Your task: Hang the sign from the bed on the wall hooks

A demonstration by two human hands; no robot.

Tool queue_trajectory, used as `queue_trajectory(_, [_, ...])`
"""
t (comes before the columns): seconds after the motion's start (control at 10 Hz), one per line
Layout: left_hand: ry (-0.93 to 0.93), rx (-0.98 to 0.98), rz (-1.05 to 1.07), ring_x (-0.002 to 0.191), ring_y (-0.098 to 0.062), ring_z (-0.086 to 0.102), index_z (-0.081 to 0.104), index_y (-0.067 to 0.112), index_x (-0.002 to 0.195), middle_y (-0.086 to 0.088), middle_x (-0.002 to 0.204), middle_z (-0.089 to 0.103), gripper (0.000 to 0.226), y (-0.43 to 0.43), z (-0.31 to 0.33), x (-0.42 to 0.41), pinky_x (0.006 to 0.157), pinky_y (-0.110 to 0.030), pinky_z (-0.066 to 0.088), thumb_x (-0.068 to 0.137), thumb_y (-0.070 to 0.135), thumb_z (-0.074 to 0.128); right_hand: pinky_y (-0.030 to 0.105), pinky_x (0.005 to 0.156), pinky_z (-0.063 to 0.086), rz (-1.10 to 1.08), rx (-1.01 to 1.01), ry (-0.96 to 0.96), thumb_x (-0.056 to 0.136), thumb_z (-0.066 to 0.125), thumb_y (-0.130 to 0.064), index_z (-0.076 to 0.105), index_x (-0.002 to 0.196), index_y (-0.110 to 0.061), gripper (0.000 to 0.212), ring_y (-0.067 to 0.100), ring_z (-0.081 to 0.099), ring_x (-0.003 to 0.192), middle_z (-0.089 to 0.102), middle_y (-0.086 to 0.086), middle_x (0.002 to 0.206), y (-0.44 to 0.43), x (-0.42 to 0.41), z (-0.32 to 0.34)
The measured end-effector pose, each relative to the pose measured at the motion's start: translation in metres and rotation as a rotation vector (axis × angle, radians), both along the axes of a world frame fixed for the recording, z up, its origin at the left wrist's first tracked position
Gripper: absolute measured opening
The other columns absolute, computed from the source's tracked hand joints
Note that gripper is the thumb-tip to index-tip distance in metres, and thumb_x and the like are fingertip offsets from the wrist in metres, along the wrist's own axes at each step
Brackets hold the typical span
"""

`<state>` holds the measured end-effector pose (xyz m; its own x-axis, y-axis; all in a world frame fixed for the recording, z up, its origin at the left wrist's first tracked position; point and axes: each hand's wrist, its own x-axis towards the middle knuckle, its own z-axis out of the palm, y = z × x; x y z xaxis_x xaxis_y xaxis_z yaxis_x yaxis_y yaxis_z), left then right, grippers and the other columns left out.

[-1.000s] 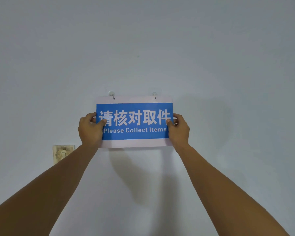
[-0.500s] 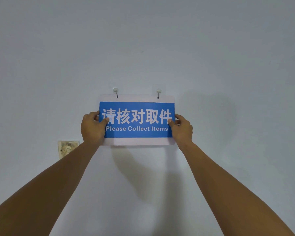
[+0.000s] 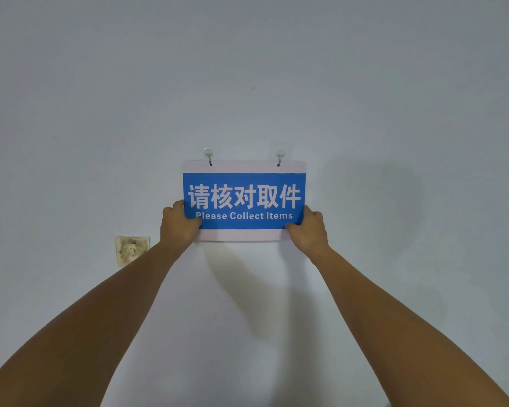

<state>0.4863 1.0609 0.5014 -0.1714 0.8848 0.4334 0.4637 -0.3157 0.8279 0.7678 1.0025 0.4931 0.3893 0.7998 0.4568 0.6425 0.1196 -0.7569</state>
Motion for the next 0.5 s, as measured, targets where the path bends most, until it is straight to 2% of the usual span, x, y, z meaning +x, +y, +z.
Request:
queue_trajectory(0.1, [0.029, -0.064, 0.036, 0.118, -0.037, 0.059, 0.045, 0.008, 0.139, -0.017, 0.133, 0.051, 0.058, -0.001, -0.001, 0.0, 0.097, -0.049, 0.054, 0.088, 0.018, 0.069, 0.031, 0.079, 0.045, -0.017, -0.051, -0.031, 0.09, 0.064, -0.021, 0.052, 0.122, -0.01, 0.036, 0.021, 0.057, 0.094, 0.047, 0.01, 0.126, -0.003, 0.001, 0.001])
queue_trajectory(0.2, [0.162, -0.115, 0.174, 0.116, -0.037, 0.057, 0.047, 0.004, 0.128, -0.018, 0.128, 0.049, 0.047, -0.014, 0.001, 0.001, 0.09, -0.048, 0.054, 0.091, 0.026, 0.066, 0.031, 0.079, 0.046, -0.025, -0.053, -0.113, 0.091, 0.062, -0.022, 0.052, 0.123, -0.011, 0.035, 0.019, 0.056, 0.096, 0.05, 0.005, 0.12, -0.017, 0.002, 0.007])
queue_trajectory(0.3, [0.248, -0.1, 0.215, 0.113, -0.037, 0.057, 0.049, 0.004, 0.122, -0.018, 0.123, 0.051, 0.041, -0.022, 0.002, 0.001, 0.087, -0.049, 0.053, 0.092, 0.028, 0.063, 0.033, 0.078, 0.051, 0.009, -0.055, -0.211, 0.091, 0.06, -0.024, 0.057, 0.118, -0.014, 0.029, 0.02, 0.06, 0.094, 0.06, 0.005, 0.12, -0.021, 0.003, 0.007])
queue_trajectory(0.4, [0.375, -0.066, 0.201, 0.116, -0.036, 0.056, 0.05, 0.006, 0.127, -0.016, 0.124, 0.051, 0.045, -0.034, 0.002, -0.002, 0.09, -0.05, 0.051, 0.096, 0.037, 0.055, 0.041, 0.089, 0.056, 0.077, -0.099, -0.322, 0.094, 0.056, -0.034, 0.057, 0.124, -0.018, 0.035, 0.024, 0.063, 0.106, 0.063, 0.005, 0.127, -0.025, -0.012, 0.005])
queue_trajectory(0.5, [0.499, -0.1, 0.193, 0.122, -0.035, 0.052, 0.049, 0.009, 0.133, -0.014, 0.13, 0.05, 0.054, -0.048, 0.004, -0.004, 0.095, -0.05, 0.048, 0.097, 0.048, 0.048, 0.046, 0.1, 0.051, 0.106, -0.182, -0.413, 0.096, 0.051, -0.044, 0.051, 0.136, -0.019, 0.047, 0.026, 0.056, 0.12, 0.057, 0.003, 0.137, -0.026, -0.024, 0.008])
